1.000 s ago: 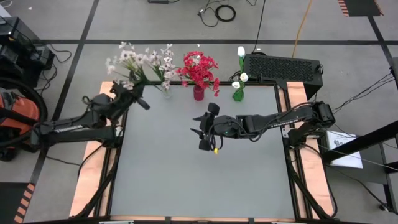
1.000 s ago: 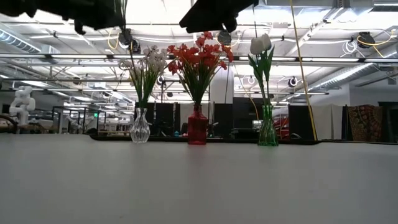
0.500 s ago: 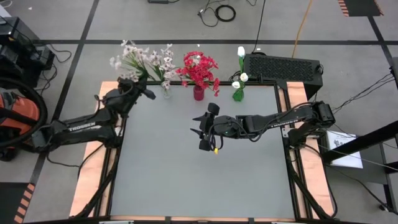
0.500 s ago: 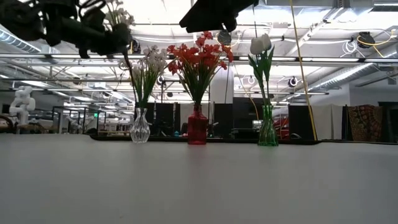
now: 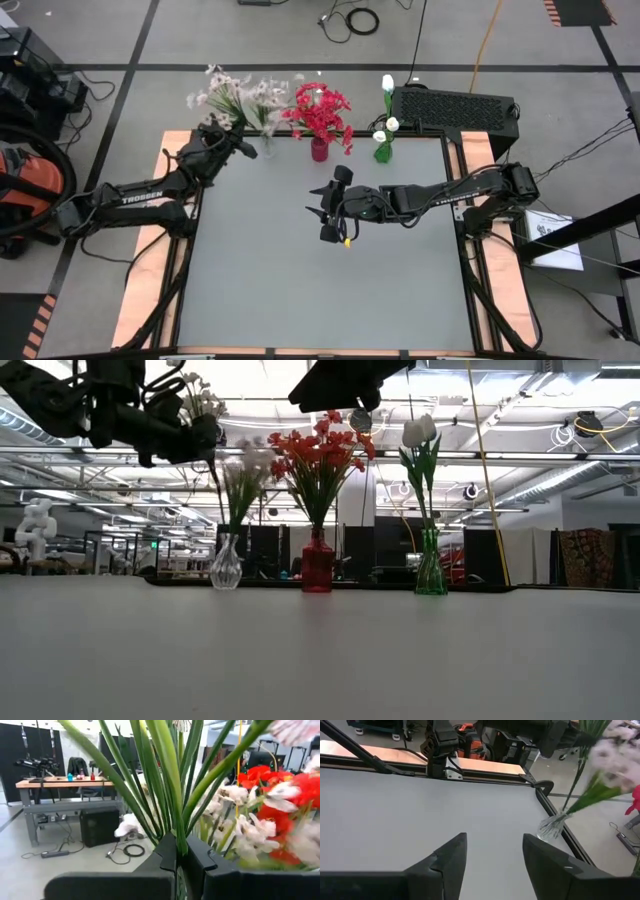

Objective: Sort flowers into vase by color
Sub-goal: Put the white flowers into the transparent vase, then return to Home Position

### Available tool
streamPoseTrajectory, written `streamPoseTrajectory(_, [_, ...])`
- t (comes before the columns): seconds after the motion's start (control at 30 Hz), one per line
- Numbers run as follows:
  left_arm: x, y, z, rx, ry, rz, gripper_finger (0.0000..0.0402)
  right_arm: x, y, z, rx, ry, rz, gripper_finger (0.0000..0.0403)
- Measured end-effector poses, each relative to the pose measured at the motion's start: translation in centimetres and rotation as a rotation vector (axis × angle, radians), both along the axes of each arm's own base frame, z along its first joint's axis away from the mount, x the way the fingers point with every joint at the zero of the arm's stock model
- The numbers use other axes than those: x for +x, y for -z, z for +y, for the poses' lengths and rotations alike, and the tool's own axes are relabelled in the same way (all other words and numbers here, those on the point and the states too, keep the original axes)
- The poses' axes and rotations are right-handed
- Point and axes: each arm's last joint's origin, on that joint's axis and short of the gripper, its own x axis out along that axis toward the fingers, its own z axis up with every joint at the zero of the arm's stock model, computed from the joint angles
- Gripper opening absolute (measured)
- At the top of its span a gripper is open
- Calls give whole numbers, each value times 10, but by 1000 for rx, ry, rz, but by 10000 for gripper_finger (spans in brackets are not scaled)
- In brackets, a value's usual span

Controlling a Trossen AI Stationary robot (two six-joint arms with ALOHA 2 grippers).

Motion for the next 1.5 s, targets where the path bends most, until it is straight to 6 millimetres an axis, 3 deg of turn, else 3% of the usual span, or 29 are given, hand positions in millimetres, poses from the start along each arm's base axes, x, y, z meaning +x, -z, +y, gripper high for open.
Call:
streamPoseTrajectory(0.5, [-1, -1, 0, 14, -19, 20, 13, 0, 0, 0, 0, 0, 0, 185])
streamPoseTrajectory(0.77, [5, 10, 4, -30, -17, 74, 18, 0, 0, 0, 1, 1, -1, 185])
streamPoseTrajectory(1.13, [5, 27, 6, -131, -91, 183, 110, 0, 0, 0, 1, 0, 0, 185])
streamPoseTrajectory(1.33, [-2, 40, -3, -266, -81, 288, 169, 0, 0, 0, 2, 0, 0, 185])
streamPoseTrajectory(1.5, [-7, 41, -18, -318, -22, 343, 192, 0, 0, 0, 3, 1, 1, 185])
